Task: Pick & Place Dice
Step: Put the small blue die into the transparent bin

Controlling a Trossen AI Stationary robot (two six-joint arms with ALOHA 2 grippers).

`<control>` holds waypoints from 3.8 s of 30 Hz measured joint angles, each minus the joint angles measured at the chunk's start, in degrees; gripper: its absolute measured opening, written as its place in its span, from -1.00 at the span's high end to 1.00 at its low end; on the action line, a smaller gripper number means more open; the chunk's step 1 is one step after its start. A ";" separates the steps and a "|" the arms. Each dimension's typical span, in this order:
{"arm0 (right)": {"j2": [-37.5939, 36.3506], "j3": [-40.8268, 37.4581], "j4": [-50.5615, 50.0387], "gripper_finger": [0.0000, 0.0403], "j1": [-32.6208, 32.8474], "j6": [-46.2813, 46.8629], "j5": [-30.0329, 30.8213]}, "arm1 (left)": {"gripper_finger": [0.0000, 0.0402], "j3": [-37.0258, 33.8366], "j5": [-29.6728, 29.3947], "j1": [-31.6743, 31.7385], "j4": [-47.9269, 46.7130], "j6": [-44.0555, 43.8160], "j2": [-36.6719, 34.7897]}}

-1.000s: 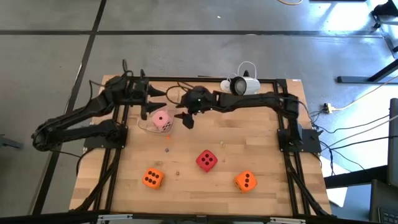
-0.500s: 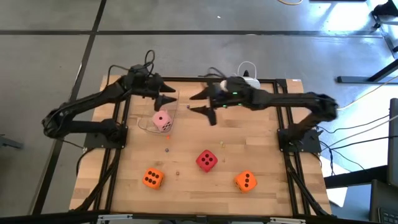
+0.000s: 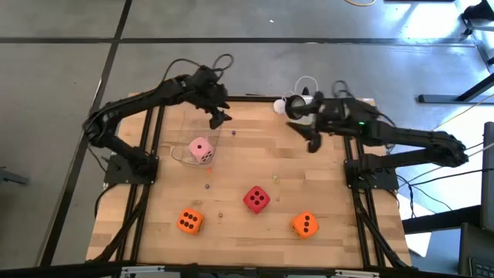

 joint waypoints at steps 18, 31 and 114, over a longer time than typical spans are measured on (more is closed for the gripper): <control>-27.10 -9.96 -8.88 -0.20 0.64 -0.87 -0.18 | -0.26 12.78 -11.34 -9.05 -12.88 19.20 22.97; -33.29 -11.07 -17.28 -0.20 0.64 -2.41 0.04 | -0.26 12.78 -8.75 -5.49 -11.73 15.57 28.15; -33.25 -11.05 -19.89 -0.20 0.66 -2.36 -1.53 | -0.26 12.43 -17.43 -5.78 -9.20 8.26 36.07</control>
